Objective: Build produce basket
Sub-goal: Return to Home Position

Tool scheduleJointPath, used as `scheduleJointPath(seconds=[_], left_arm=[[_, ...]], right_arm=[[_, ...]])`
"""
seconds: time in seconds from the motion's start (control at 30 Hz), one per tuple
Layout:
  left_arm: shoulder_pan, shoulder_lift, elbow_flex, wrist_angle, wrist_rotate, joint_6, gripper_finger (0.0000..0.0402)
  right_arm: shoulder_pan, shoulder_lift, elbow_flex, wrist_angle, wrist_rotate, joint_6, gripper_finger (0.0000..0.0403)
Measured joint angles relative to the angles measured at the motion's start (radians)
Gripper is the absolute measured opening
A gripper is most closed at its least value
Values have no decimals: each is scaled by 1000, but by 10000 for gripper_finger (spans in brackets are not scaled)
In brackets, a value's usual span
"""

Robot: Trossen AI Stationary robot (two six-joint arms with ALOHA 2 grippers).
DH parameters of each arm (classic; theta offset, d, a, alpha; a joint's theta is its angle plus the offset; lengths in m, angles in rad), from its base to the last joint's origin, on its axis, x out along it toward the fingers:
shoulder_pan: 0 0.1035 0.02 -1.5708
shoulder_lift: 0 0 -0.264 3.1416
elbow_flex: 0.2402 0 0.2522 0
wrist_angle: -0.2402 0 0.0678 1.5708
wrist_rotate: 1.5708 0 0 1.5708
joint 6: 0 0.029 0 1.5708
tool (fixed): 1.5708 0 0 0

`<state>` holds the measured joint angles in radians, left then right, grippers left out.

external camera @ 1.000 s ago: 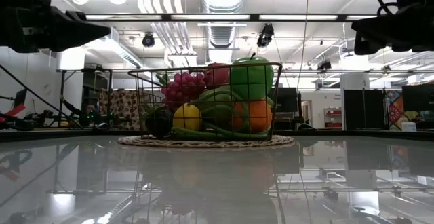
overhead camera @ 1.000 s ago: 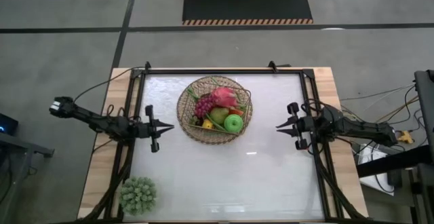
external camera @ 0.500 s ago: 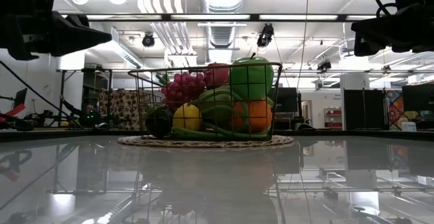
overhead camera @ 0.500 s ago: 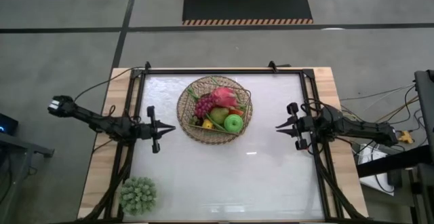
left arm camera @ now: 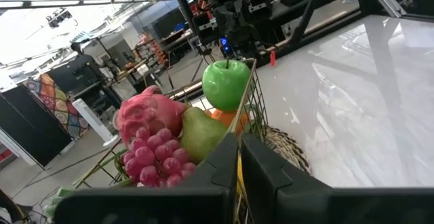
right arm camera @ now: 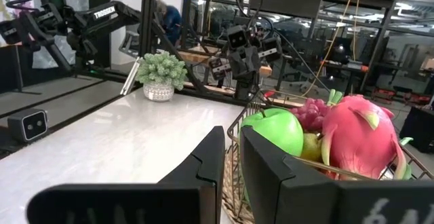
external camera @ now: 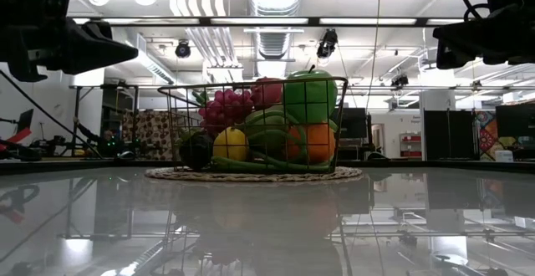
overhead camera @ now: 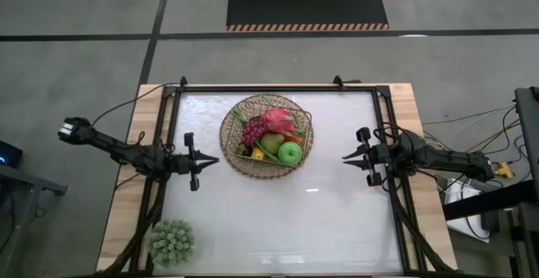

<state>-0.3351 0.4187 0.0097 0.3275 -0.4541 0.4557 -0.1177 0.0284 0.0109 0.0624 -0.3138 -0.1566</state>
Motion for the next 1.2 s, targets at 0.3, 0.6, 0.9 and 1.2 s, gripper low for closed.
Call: scheduleJointPath(seconds=[0.3, 0.6, 0.9, 1.2], left_arm=[[0, 27, 0, -1, 0, 0, 3], [0, 60, 0, 0, 0, 0, 3], [0, 101, 0, 0, 0, 0, 3], [0, 149, 0, -4, 1, 0, 3]], right_arm=[[0, 0, 1, 0, 0, 0, 38], [0, 0, 1, 0, 0, 0, 38], [0, 0, 1, 0, 0, 0, 38], [0, 0, 2, 0, 0, 0, 38]])
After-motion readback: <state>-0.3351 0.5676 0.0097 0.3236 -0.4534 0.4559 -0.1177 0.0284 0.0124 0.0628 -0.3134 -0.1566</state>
